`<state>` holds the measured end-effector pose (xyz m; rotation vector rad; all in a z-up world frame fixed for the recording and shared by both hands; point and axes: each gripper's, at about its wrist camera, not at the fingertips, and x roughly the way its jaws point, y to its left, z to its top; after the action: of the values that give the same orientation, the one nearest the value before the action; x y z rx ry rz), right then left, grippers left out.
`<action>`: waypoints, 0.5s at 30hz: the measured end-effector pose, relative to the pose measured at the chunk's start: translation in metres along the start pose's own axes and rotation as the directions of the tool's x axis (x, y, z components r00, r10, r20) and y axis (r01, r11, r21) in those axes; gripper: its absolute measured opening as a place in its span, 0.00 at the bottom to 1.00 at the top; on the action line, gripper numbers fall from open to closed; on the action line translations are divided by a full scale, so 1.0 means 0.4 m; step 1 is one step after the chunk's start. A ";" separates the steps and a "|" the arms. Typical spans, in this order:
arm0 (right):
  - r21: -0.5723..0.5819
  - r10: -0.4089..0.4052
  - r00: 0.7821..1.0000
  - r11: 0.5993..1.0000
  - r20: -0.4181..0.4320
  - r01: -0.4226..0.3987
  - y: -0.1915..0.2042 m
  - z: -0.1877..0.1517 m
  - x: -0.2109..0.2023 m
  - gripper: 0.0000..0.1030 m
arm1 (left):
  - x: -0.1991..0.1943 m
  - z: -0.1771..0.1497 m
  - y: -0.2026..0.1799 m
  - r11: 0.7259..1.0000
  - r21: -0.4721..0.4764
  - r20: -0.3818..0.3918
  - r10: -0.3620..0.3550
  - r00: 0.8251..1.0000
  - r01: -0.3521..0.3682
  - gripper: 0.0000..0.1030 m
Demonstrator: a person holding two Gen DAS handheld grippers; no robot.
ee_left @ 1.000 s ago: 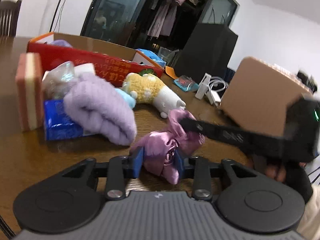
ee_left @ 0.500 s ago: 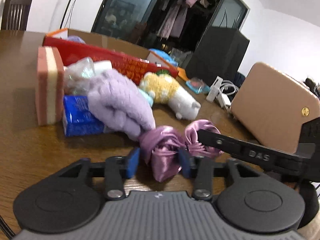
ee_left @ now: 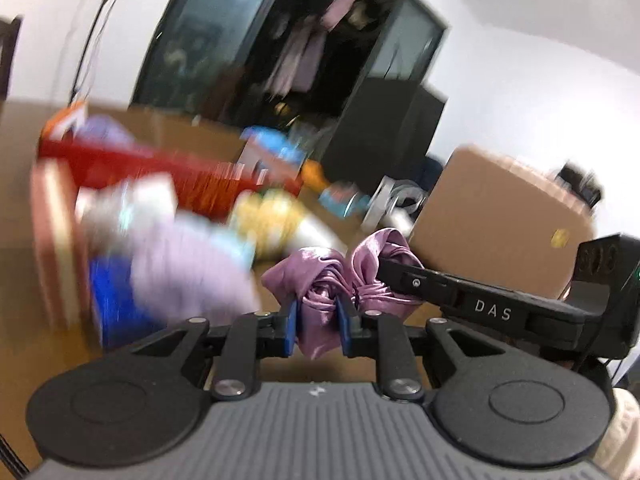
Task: Organize soft objects
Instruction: 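Grasp the pink satin bow with both tools and lift it, then carry the pink bow into the box and open both tools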
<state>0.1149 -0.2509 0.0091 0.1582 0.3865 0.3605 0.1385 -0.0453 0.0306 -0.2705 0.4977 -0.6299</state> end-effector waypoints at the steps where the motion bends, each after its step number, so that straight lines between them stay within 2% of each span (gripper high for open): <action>1: -0.017 0.007 1.000 1.000 0.021 -0.007 0.002 0.029 -0.003 0.12 | 0.002 0.048 0.005 1.000 0.011 0.015 -0.012 1.000 0.011 0.20; 3: -0.045 0.027 0.999 0.999 0.045 -0.024 -0.003 0.108 0.018 0.12 | 0.029 0.157 0.026 1.000 0.011 0.010 -0.019 1.000 0.019 0.20; 6: -0.084 0.038 0.998 0.996 0.051 -0.034 -0.024 0.250 0.111 0.12 | 0.110 0.322 0.069 1.000 0.009 -0.020 -0.010 1.000 0.011 0.20; 10: -0.069 0.019 1.000 0.997 -0.020 -0.021 -0.091 0.449 0.343 0.12 | 0.310 0.515 0.177 0.998 0.004 -0.100 0.058 0.993 -0.058 0.20; 12: -0.071 -0.022 0.996 0.997 -0.084 0.016 -0.124 0.513 0.485 0.12 | 0.436 0.568 0.251 0.996 -0.014 -0.178 0.079 0.981 -0.083 0.20; 15: -0.099 -0.098 0.976 0.992 -0.196 0.080 -0.171 0.553 0.699 0.12 | 0.604 0.587 0.369 0.985 -0.098 -0.301 0.107 0.948 -0.142 0.20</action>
<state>0.4653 -0.2282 0.1016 0.0155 0.5737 0.3052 0.5020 -0.0588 0.0859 -0.2556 0.8351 -0.5197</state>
